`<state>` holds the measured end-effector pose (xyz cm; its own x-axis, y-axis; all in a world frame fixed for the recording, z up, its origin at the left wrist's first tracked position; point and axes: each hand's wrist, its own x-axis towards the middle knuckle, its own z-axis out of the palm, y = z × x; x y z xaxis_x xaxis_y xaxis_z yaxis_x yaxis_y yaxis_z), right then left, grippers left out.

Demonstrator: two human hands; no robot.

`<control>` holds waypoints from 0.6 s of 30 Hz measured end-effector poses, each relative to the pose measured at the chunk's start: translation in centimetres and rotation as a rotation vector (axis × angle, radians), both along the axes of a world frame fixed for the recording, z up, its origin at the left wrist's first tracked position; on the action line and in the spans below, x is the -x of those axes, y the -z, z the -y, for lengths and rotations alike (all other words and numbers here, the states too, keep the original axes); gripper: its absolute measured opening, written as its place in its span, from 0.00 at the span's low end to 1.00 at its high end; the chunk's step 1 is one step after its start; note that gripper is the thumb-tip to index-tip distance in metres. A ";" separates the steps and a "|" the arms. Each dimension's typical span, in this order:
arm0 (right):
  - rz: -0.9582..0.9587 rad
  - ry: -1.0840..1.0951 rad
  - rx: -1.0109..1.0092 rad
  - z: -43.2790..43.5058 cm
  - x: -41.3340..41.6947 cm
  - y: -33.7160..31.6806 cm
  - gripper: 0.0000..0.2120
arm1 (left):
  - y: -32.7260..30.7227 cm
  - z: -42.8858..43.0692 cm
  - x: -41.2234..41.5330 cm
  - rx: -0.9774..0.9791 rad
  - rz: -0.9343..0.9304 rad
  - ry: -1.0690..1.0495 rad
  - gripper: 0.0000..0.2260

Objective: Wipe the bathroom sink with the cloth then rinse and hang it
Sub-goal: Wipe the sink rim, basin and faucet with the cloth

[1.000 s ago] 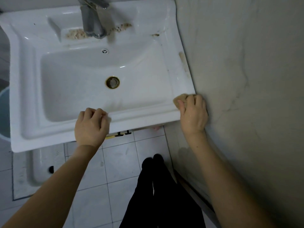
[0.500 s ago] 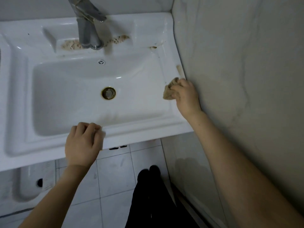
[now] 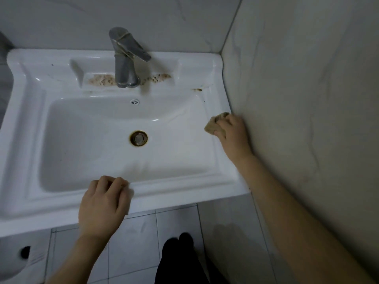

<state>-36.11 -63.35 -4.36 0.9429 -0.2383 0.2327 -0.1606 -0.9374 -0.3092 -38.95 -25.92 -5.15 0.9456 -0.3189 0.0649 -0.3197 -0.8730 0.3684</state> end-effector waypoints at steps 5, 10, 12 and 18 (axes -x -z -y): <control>-0.021 0.018 -0.026 -2.0 8.0 0.4 0.10 | 0.0 0.0 0.0 -0.024 -0.012 -0.006 0.09; 0.029 0.014 0.000 -0.6 2.5 1.3 0.12 | 0.0 0.2 0.0 -0.019 -0.006 -0.017 0.10; 0.055 -0.008 0.016 0.6 -2.5 1.0 0.11 | 0.0 0.3 0.0 -0.009 0.006 -0.009 0.10; 0.096 -0.039 0.070 3.3 -14.1 1.3 0.08 | 0.0 0.4 -0.2 -0.026 0.005 0.004 0.12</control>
<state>-21.97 -66.66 -5.65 0.9236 -0.1823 0.3373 -0.0967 -0.9621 -0.2551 -38.73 -26.32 -5.18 0.9439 -0.3244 0.0618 -0.3252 -0.8808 0.3440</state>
